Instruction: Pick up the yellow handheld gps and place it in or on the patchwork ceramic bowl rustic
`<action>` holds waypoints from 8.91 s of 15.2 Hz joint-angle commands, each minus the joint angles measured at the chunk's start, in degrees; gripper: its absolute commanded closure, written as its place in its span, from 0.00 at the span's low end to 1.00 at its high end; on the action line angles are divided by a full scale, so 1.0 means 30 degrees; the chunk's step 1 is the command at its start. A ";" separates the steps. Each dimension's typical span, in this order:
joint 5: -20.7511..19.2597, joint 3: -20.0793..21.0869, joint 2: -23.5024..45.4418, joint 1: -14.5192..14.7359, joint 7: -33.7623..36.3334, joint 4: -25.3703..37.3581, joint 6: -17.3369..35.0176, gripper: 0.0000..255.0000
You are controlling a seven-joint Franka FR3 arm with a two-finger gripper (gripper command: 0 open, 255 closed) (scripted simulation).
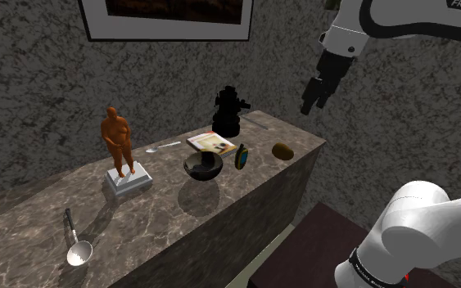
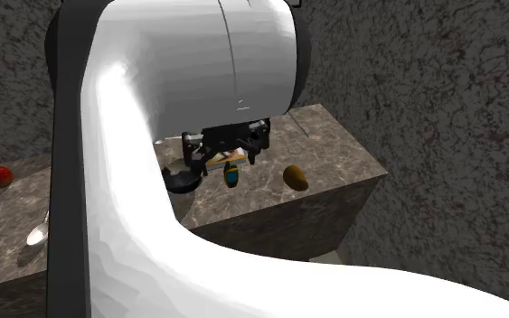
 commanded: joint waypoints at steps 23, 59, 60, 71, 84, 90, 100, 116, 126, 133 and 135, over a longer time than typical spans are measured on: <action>0.1912 -0.2402 1.0076 0.0505 -0.1495 -0.4422 1.8631 0.00; 0.8104 -0.2843 1.7714 0.1416 -0.6021 -0.0936 2.3809 1.00; 0.7801 -0.2942 1.7511 0.1469 -0.5761 -0.0909 2.3594 1.00; 0.5133 -0.3491 1.5513 0.1655 -0.3490 -0.0236 2.1094 1.00; 0.3381 -0.3504 1.3776 0.1511 -0.1939 0.1329 1.7923 1.00; 0.2749 -0.3202 1.3389 0.1615 -0.0963 0.2343 1.6602 1.00; 0.0608 -0.0877 1.5169 0.3261 0.4478 0.5902 1.5058 1.00; -0.0265 -0.0169 1.7071 0.4071 0.6573 0.6077 1.6766 1.00; -0.0285 -0.0178 1.8046 0.4056 0.6640 0.4657 1.9161 1.00; -0.0287 -0.0179 1.8237 0.4053 0.6651 0.4467 1.9542 1.00; -0.0287 -0.0179 1.8237 0.4053 0.6651 0.4467 1.9542 1.00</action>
